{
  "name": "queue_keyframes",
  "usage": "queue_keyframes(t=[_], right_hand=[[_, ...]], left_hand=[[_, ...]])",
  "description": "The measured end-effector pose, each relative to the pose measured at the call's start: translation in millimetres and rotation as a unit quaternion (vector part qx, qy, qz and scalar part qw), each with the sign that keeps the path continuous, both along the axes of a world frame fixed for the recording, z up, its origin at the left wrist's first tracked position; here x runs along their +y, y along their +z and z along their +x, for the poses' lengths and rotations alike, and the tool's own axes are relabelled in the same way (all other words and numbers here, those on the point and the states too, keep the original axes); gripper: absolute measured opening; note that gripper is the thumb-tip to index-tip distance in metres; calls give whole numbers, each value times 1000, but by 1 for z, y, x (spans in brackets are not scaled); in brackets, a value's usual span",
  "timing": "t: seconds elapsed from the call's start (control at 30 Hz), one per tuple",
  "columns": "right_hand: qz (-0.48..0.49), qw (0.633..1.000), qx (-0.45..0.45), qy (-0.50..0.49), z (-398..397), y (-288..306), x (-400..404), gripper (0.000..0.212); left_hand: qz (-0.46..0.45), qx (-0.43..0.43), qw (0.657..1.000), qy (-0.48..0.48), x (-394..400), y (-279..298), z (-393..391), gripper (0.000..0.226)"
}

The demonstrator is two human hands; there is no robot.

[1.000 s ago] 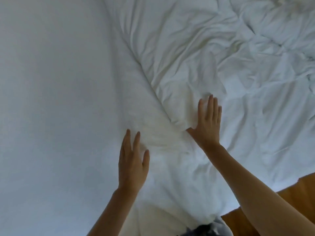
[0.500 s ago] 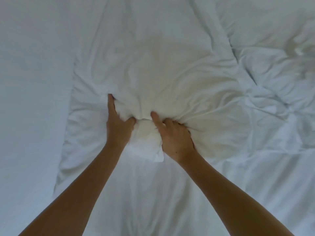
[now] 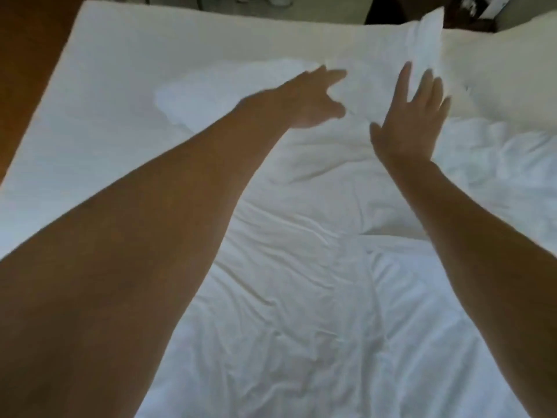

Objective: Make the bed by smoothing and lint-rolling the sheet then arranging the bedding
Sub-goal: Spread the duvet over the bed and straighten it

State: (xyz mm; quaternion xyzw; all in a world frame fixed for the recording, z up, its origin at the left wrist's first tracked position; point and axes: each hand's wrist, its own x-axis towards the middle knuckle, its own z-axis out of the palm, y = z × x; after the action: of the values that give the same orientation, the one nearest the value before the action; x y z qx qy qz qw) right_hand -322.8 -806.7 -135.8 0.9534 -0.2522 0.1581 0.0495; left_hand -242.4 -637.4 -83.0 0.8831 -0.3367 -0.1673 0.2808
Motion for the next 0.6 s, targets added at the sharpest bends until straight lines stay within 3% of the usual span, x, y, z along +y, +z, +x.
queue_keyframes(t=[0.13, 0.23, 0.33, 0.43, 0.6], right_hand=[[87, 994, 62, 9, -68, -89, 44, 79], [173, 978, 111, 33, -159, -175, 82, 74], [262, 947, 160, -97, -296, -243, 116, 86], [318, 896, 125, -282, -408, -262, 137, 114], [381, 860, 140, -310, -437, -246, 174, 111]], left_hand=[[96, -33, 995, -9, 57, -115, -78, 64], [161, -52, 984, 47, 116, -209, -156, 63], [186, -22, 977, 101, 175, -289, -264, 61], [206, -4, 976, 69, 218, -326, -378, 61], [196, -13, 979, 56, 226, -324, -413, 63]])
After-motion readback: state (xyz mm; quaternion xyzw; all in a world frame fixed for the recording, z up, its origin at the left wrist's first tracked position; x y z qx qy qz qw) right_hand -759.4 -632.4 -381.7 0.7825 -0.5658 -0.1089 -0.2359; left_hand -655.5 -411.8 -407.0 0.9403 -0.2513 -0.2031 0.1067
